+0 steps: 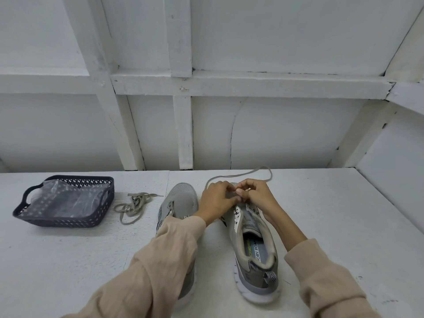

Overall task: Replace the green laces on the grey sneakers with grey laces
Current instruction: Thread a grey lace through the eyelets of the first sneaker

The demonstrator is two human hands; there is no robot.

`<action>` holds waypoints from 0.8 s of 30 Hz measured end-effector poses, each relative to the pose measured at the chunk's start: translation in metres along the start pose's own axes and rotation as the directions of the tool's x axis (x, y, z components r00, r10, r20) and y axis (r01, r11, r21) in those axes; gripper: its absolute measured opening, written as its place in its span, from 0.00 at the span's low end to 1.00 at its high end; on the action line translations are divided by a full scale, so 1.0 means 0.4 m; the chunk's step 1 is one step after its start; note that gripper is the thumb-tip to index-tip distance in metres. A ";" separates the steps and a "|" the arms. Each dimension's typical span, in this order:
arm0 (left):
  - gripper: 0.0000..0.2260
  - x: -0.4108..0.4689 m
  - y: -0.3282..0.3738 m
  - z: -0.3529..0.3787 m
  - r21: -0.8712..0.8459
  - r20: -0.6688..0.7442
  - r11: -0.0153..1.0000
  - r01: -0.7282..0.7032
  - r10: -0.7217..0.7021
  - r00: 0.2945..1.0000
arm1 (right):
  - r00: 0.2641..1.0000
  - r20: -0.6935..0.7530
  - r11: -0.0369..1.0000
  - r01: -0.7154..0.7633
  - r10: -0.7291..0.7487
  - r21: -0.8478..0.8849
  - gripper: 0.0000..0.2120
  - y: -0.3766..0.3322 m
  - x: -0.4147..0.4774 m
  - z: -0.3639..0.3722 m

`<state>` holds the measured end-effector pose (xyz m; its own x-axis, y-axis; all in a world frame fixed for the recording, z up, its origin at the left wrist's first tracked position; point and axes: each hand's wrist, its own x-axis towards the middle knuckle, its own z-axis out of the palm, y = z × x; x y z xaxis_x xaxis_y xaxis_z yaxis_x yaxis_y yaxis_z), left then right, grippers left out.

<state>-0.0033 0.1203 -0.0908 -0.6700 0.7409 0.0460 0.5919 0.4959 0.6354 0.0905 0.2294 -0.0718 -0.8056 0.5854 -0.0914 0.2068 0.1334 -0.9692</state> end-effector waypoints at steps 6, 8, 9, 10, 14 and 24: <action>0.31 -0.003 0.022 0.022 -0.073 0.059 0.997 -0.022 0.027 0.998 | 0.999 -0.041 1.000 -0.019 0.019 0.008 0.04 -0.002 -0.004 -0.003; 0.33 -0.012 0.029 0.019 -0.033 0.044 0.999 -0.033 0.034 0.998 | 0.999 -0.034 1.000 -0.010 0.010 0.000 0.05 -0.006 -0.003 -0.004; 0.34 -0.016 0.033 0.018 -0.014 0.042 0.999 -0.037 0.038 0.998 | 1.000 -0.027 1.000 -0.006 0.006 -0.004 0.05 -0.010 -0.002 -0.005; 0.35 -0.017 0.035 0.018 0.000 0.043 0.999 -0.042 0.042 0.998 | 1.000 -0.021 1.000 0.000 -0.001 -0.003 0.06 -0.013 -0.001 -0.007; 0.36 -0.016 0.033 0.014 0.000 0.058 1.000 -0.027 0.027 0.998 | 0.998 -0.021 0.998 0.066 -0.066 0.023 0.07 -0.042 0.010 -0.024; 0.21 -0.004 0.014 0.024 0.047 0.079 0.999 -0.008 0.005 0.997 | 0.962 -0.072 0.900 0.271 -0.262 0.342 0.09 -0.241 0.002 -0.081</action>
<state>0.0053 0.1264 -0.0949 -0.6297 0.7768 -0.0123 0.6178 0.5103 0.5983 0.0878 0.2429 0.0289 -0.7893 0.5862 0.1828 -0.2220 0.0051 -0.9750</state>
